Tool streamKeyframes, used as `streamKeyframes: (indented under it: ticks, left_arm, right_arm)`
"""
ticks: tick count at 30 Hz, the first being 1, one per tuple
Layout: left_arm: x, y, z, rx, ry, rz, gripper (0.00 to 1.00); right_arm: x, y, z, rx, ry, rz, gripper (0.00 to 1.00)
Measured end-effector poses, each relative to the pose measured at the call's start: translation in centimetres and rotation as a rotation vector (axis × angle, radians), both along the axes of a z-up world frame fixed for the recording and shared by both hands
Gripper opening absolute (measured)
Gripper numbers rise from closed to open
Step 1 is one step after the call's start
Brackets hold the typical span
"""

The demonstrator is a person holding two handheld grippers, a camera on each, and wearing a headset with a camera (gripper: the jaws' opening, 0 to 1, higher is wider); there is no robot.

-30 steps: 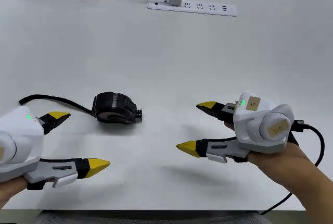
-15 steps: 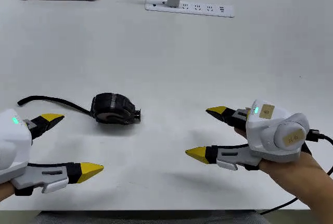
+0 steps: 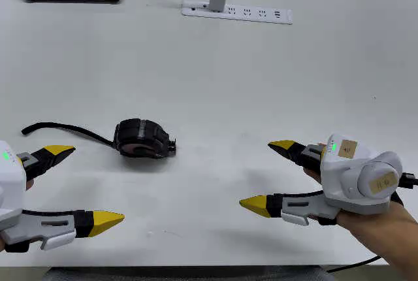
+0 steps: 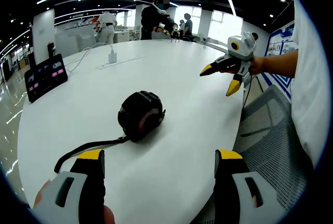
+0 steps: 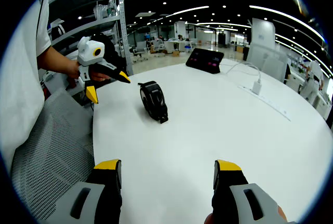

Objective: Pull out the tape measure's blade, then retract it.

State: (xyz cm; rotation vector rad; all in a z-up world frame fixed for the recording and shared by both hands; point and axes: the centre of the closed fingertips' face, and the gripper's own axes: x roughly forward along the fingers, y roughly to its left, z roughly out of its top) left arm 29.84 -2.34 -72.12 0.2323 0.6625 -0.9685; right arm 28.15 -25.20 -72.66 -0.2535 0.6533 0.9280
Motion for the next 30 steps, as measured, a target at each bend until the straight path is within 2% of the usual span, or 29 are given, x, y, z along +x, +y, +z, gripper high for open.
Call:
streamKeyframes:
  ticks: [13,22,30]
  left_arm:
    - [-0.4,0.4,0.0,0.001,0.008,-0.009,0.87]
    - [-0.6,0.6,0.0,0.006,0.008,-0.02,0.89]
    - [-0.7,0.9,0.1,0.007,0.01,-0.015,0.88]
  right_arm:
    - [-0.9,-1.4,-0.3,-0.023,0.018,-0.013,0.85]
    - [-1.1,-2.0,0.0,-0.038,0.014,-0.001,0.89]
    - [-1.2,-2.2,-0.1,-0.05,0.018,0.005,0.89]
